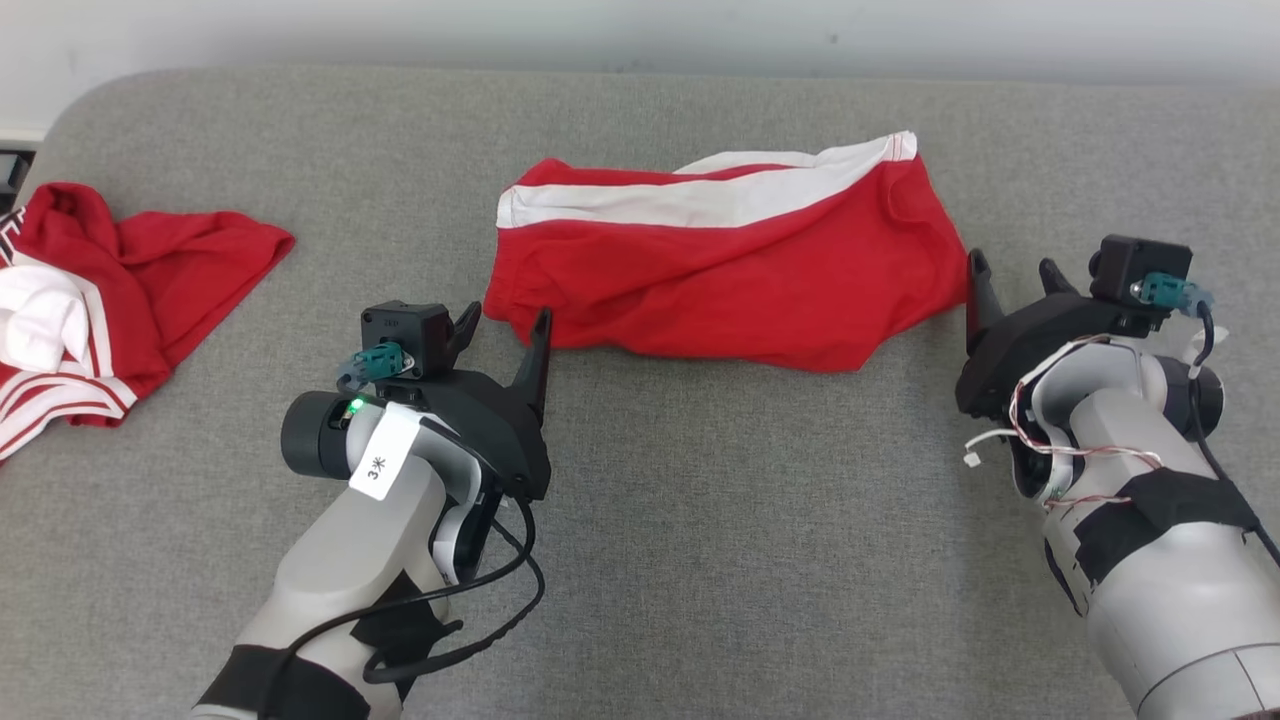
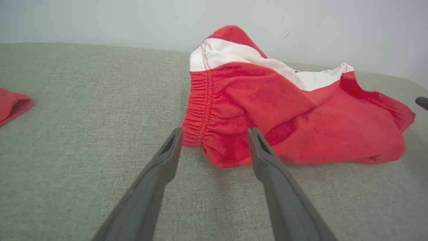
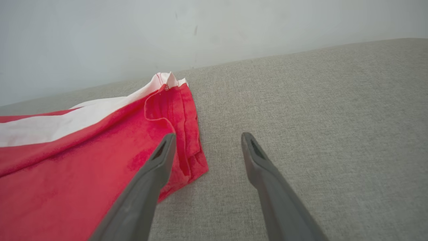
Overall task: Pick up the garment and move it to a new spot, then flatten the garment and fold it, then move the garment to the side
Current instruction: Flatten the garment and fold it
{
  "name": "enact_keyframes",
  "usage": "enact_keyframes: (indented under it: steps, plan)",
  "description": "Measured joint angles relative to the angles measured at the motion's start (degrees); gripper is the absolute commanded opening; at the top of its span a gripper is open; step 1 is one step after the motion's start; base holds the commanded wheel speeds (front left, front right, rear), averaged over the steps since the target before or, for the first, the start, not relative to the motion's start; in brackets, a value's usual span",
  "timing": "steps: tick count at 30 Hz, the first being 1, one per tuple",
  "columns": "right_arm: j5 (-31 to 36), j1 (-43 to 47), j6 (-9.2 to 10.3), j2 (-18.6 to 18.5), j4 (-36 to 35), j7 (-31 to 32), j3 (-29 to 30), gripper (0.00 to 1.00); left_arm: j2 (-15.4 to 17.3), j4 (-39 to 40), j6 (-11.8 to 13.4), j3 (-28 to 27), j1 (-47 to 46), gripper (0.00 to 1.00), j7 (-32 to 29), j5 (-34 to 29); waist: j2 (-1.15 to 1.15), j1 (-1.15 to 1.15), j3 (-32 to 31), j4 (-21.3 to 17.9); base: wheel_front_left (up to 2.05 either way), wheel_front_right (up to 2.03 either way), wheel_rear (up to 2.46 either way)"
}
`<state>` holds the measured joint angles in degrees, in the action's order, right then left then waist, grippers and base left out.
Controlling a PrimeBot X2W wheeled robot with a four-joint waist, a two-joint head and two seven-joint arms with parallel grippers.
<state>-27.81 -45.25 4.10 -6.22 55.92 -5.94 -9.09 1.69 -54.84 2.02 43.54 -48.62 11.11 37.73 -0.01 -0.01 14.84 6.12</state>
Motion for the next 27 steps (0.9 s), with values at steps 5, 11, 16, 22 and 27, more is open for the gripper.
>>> enact_keyframes:
  steps: [5, 11, 16, 22, 27]
  plan:
    - [-0.4, -1.3, -0.09, 0.0, 0.6, 0.9, 0.0, 1.0, 0.0, -0.7, 0.4, -0.1, -0.4, 1.0, -0.4, 0.1, 0.0, 0.0, 1.6, 0.3, 0.0, 0.0, 0.0]
    - [-1.7, -1.6, -0.88, 0.3, 2.3, 2.8, 0.6, 1.0, 0.0, -1.8, 0.5, -0.2, -1.4, 1.0, -0.6, 0.3, 0.01, 0.01, 2.7, 0.8, 0.0, 0.0, 0.0]
    - [-1.9, -2.4, -2.15, 0.7, 3.3, 4.3, 0.0, 1.0, 0.0, -1.8, 0.6, -0.1, -2.5, 1.0, -0.6, 0.6, 0.01, 0.01, 3.3, 1.2, 0.0, 0.0, 0.0]
    - [-2.5, -3.8, -2.67, 0.8, 4.2, 6.0, -0.2, 1.0, 0.0, -1.5, 1.0, 0.6, -2.8, 1.0, -0.6, 2.1, 0.0, 0.01, 3.9, 1.6, 0.0, 0.0, 0.0]
    - [-2.9, -4.6, -2.68, 0.9, 4.9, 6.9, -0.3, 0.0, 0.0, -1.5, 1.0, 1.5, -2.9, 1.0, -0.8, 2.2, 0.01, 0.01, 4.2, 1.6, 0.0, 0.0, 0.0]
